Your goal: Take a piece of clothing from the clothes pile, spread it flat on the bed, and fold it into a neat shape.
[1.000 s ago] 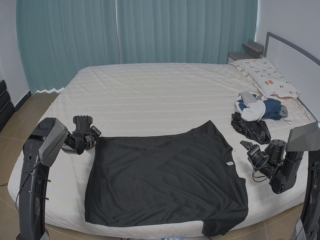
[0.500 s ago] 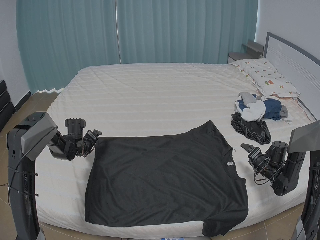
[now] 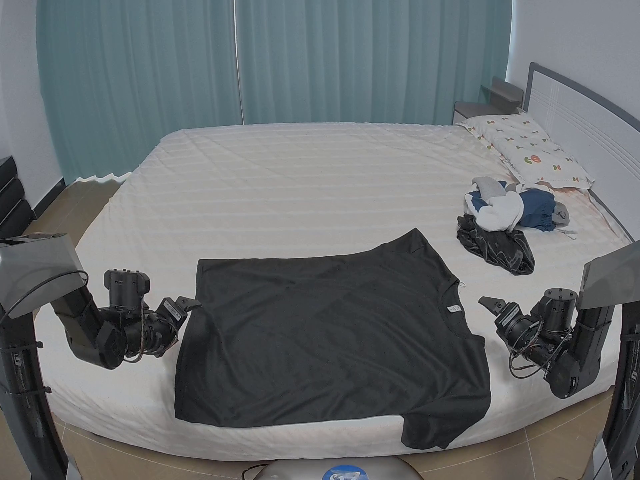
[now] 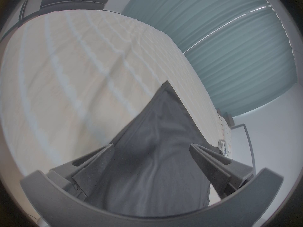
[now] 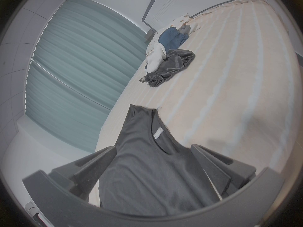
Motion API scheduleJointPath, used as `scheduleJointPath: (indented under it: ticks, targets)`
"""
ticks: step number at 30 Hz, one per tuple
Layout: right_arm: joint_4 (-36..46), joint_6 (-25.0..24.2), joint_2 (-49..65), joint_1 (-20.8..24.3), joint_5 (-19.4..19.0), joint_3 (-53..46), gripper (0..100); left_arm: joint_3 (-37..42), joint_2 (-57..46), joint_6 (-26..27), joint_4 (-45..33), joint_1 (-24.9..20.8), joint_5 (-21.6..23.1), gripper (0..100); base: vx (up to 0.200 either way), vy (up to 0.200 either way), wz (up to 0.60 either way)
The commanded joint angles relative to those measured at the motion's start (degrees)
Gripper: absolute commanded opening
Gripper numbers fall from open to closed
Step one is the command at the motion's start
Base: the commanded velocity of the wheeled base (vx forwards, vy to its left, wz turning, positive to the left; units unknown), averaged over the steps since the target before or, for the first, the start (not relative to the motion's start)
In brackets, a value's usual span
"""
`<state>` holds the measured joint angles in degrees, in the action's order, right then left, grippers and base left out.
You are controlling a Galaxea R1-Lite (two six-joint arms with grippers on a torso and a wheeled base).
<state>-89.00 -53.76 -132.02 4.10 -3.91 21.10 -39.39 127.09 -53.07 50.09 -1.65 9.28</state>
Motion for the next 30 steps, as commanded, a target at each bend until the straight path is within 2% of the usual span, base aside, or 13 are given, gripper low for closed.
scheduleJointPath:
  ticks: [1, 6, 7, 9, 10, 11, 18, 30]
  targets:
    - [-0.5, 0.4, -0.3, 0.8, -0.1, -0.8, 100, 9.9, -5.3, 0.2, 5.8, -0.7, 3.3, 100, 0.000, 0.000, 0.00]
    - [-0.5, 0.4, -0.3, 1.1, -0.1, -0.8, 100, 13.4, -5.3, 3.2, 6.2, -1.5, 5.3, 100, 0.000, 0.000, 0.00]
    - [-0.5, 0.4, -0.3, 1.2, -0.1, -1.0, 100, 15.2, -4.7, 7.7, 6.2, -1.7, 6.1, 100, 0.000, 0.000, 0.00]
    - [-0.5, 0.4, -0.3, 1.2, -0.1, -1.0, 100, 16.7, -4.7, 12.5, 6.1, -1.8, 6.3, 100, 0.000, 0.000, 0.00]
    - [-0.5, 0.4, -0.3, 1.2, -0.1, -1.0, 100, 16.8, -4.7, 12.7, 6.1, -1.8, 6.3, 100, 0.000, 0.000, 0.00]
    - [-0.5, 0.4, -0.3, 1.2, -0.1, -1.0, 100, 17.9, -4.4, 16.2, 6.1, -1.8, 6.3, 100, 0.000, 0.000, 0.00]
    - [-0.5, 0.4, -0.8, 1.4, 0.0, -1.0, 100, 19.9, -1.8, 26.8, 6.0, -1.8, 5.6, 100, 0.000, 0.000, 0.00]
    - [-0.5, 0.4, -1.0, 1.4, -0.1, -0.9, 100, 19.8, -1.1, 28.2, 6.2, -2.0, 5.0, 100, 0.000, 0.000, 0.00]
